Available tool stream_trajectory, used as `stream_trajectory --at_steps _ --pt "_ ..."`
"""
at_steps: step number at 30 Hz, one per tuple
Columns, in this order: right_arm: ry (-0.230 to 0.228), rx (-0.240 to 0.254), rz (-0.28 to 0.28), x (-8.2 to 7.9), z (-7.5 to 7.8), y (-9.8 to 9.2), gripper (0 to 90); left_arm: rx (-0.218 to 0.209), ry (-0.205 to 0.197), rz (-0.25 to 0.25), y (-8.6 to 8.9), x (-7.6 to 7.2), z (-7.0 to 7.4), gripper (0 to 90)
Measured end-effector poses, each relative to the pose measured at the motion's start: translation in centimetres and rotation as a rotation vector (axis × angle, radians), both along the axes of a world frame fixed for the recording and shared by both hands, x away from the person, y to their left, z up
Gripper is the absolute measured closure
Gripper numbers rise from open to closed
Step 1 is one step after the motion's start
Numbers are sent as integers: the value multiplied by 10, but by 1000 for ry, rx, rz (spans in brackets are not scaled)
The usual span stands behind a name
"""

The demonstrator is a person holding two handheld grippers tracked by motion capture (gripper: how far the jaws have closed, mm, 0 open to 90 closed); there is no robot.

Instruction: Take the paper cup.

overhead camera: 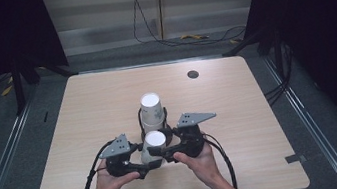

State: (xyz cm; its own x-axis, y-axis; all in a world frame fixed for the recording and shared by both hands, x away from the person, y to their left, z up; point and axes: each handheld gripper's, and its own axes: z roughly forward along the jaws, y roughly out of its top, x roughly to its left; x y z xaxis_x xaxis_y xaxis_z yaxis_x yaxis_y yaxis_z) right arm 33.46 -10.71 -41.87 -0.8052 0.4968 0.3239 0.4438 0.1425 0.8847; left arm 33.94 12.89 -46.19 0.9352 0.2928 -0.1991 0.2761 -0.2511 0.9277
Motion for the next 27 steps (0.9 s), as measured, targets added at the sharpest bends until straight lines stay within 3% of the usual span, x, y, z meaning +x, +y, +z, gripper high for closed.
stream_trajectory --at_steps 9,16,19,25,27 --pt "-13 -3 -2 -1 3 -6 196 15 18 14 5 4 -2 294" --pt "-47 -9 -1 -3 9 -19 213 16 38 32 10 6 0 294" --pt "-47 -18 -3 -5 10 -22 213 43 42 28 10 8 1 295" --pt "-38 -13 -23 -7 7 -34 213 52 52 27 13 10 2 294" --pt "-29 -35 -24 -6 5 -35 202 55 64 26 14 11 2 290"
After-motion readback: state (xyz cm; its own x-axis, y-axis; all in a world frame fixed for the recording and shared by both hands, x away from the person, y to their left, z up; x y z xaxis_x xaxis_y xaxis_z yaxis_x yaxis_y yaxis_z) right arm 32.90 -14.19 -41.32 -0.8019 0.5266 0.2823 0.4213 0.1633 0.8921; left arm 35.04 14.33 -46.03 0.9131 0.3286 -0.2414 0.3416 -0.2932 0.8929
